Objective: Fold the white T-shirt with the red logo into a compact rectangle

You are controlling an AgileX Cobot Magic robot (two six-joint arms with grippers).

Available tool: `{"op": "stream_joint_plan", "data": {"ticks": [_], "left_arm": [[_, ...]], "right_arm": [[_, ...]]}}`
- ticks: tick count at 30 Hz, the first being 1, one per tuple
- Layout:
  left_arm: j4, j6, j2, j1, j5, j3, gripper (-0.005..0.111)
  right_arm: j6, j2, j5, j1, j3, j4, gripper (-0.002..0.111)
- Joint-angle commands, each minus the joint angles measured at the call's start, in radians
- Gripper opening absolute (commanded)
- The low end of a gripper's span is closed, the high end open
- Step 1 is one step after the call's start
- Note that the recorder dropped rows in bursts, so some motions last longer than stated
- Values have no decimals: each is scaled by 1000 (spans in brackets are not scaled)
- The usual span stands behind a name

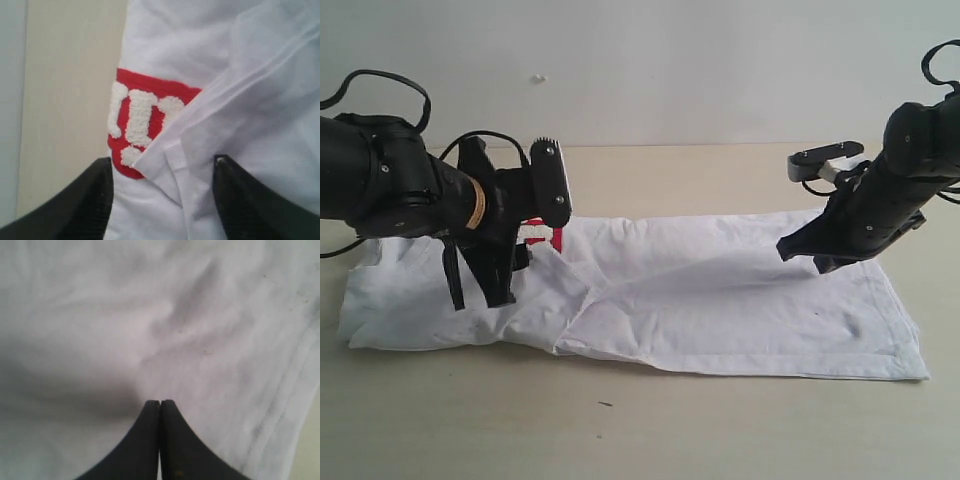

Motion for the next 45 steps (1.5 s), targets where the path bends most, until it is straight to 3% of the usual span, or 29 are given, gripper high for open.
{"op": "stream_joint_plan", "data": {"ticks": [1,5,8,13,15,20,25,30,36,41,45], "left_arm": [[-17,-53,-37,-3,-56,-2,58],[-26,-55,-37,-3,-56,-2,58],[-26,-57,-36,1,-54,-2,58],[-26,-60,-27,2,-58,-2,58],[-26,-60,-23,2,-58,-2,58],[-29,-67,-23,2,-56,-2,58],[-42,-71,-23,2,-40,-2,58],[-63,-97,-23,2,-37,-2,38],[-85,-108,-25,2,-28,-2,51],[-88,-138,-71,31,-28,-2,53],[-103,-230,-104,96,-52,-2,53]], "right_arm": [[-7,-59,5,-2,-12,10,0],[-67,-112,52,-2,-41,139,0],[-234,-155,80,-2,-49,347,0],[-738,-190,275,8,-49,953,0],[-838,-173,370,43,-49,1073,0],[-905,-70,325,224,-49,1089,0],[-905,-1,256,305,-49,1092,0],[-902,40,243,320,-49,1104,0],[-937,90,208,392,-49,1175,0],[-936,90,79,399,-49,1171,0],[-934,90,8,399,-49,1171,0]]}}
